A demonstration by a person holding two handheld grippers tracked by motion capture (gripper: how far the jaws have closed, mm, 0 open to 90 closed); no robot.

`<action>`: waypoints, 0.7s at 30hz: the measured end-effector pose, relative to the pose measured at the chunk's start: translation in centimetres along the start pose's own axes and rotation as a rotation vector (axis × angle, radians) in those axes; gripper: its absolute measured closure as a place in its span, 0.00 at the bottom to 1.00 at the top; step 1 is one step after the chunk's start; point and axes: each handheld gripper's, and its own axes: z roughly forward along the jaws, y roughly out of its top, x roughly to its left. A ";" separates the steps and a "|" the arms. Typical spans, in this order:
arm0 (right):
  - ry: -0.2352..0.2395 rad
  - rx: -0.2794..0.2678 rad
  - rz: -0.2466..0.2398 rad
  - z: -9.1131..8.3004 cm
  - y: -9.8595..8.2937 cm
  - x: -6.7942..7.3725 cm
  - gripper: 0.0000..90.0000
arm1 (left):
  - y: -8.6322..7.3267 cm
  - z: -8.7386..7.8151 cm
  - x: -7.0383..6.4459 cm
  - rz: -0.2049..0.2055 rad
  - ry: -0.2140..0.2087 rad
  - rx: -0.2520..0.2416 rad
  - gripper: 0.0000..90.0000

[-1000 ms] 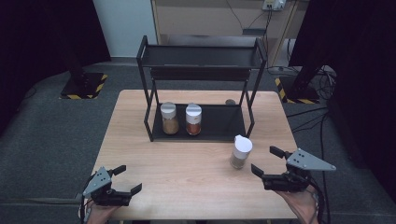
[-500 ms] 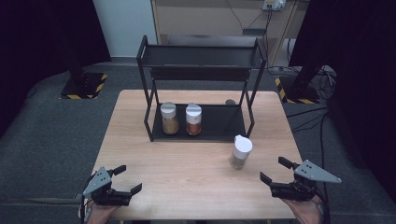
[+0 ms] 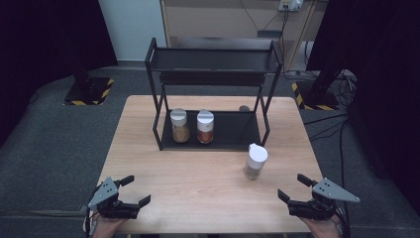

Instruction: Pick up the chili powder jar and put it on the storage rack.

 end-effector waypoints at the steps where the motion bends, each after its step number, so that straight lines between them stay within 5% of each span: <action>1: -0.004 0.000 0.001 0.1 -0.1 0.0 0.11 | 0.0 0.0 0.0 0.000 0.000 -0.001 0.02; 21: -0.005 -0.003 -0.018 0.8 -1.6 -0.3 0.11 | -0.1 0.0 0.2 -0.001 -0.015 -0.008 0.02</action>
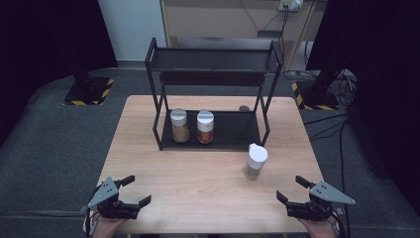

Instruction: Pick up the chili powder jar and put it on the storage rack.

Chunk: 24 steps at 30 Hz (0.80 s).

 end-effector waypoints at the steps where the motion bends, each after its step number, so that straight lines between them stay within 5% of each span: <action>1: 0.001 0.000 0.001 0.0 0.0 0.0 0.11 | 0.0 0.0 0.0 -0.002 -0.001 0.001 0.02; 24: 0.012 0.025 0.005 0.2 0.2 -0.1 0.12 | 0.1 -0.1 0.0 -0.001 -0.002 0.003 0.02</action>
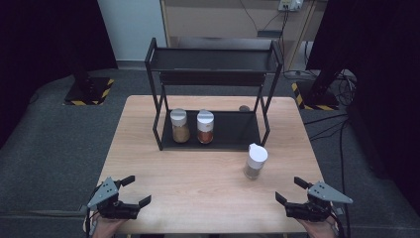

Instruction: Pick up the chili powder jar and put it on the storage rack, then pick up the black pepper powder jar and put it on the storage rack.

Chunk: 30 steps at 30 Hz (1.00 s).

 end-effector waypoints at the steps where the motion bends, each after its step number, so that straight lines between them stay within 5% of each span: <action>1: 0.001 -0.002 0.000 0.0 0.0 0.0 0.12 | -0.1 0.0 0.0 -0.004 0.000 -0.003 0.02; 20: -0.008 0.000 0.015 -0.1 0.0 0.0 0.12 | 0.0 0.0 0.1 0.001 -0.005 -0.005 0.02; 30: -0.029 -0.043 0.037 -0.6 0.1 -0.1 0.11 | -0.4 0.0 0.5 -0.024 -0.011 -0.016 0.02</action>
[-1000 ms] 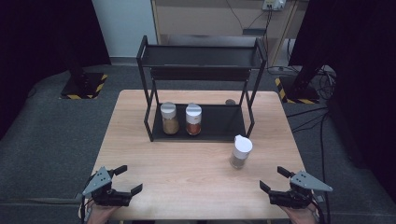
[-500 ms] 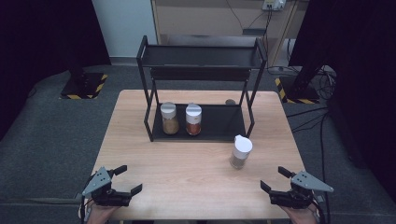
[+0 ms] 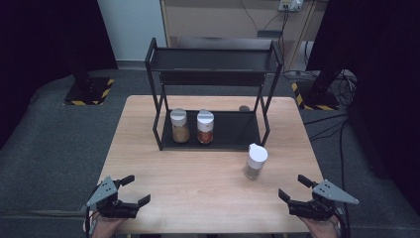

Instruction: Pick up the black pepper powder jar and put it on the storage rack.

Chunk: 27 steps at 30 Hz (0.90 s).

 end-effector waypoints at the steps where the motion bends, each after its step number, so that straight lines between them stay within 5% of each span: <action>1: -0.008 0.001 -0.002 0.0 0.2 0.0 0.11 | 0.0 0.0 -0.1 0.005 0.001 0.003 0.02; 9: -0.015 -0.060 0.008 -0.8 1.9 -0.2 0.08 | 0.2 0.2 -0.1 0.014 -0.009 0.015 0.02; 14: -0.028 -0.051 -0.018 -0.5 3.1 0.0 0.08 | 0.1 0.0 0.0 0.007 -0.007 0.006 0.02; 27: 0.027 0.009 -0.039 1.7 5.8 0.0 0.08 | 0.1 0.1 -0.1 0.016 -0.010 0.009 0.02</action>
